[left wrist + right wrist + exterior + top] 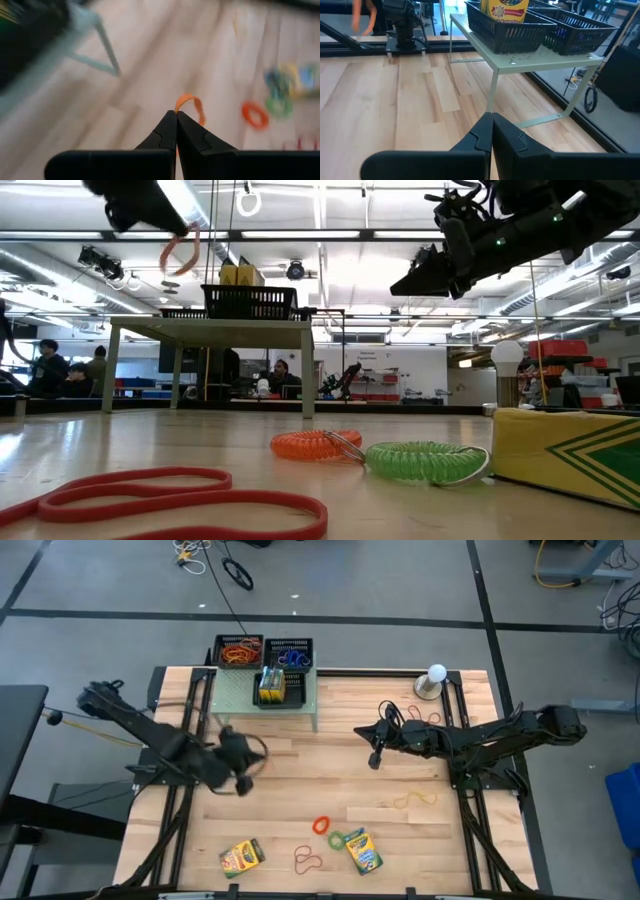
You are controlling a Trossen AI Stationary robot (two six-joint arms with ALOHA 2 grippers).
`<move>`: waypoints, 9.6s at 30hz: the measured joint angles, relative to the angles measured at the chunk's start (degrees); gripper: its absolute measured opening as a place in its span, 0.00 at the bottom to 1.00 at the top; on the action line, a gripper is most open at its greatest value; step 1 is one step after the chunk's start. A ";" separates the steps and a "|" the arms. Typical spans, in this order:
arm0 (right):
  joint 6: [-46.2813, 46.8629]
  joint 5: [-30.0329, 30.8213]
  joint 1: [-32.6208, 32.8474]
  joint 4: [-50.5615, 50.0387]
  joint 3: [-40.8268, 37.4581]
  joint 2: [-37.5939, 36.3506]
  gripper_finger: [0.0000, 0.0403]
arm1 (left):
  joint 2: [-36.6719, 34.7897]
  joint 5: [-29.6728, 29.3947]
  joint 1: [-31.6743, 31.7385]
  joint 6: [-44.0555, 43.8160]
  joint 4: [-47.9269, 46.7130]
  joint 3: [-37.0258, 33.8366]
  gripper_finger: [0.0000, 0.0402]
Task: Pick & Place Office Desk Supplies
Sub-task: Put the orange rubber band into the top left black bin on the shelf, then put the yellow rubber band into the top left black bin on the shelf
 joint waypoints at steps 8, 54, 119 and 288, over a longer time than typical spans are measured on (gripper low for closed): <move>-0.02 0.02 0.00 0.00 0.00 0.00 0.03 | -11.50 -10.00 8.91 1.45 -0.05 0.07 0.01; -0.32 0.01 0.00 0.07 0.00 0.02 0.03 | -4.13 17.68 82.96 38.23 22.74 0.07 0.01; -0.92 0.00 0.02 0.46 0.02 0.02 0.03 | -16.62 25.71 50.40 34.25 15.20 -6.58 0.02; 15.04 -3.90 11.07 -6.37 18.82 35.25 0.03 | 5.57 11.08 19.56 44.03 84.11 -33.55 0.05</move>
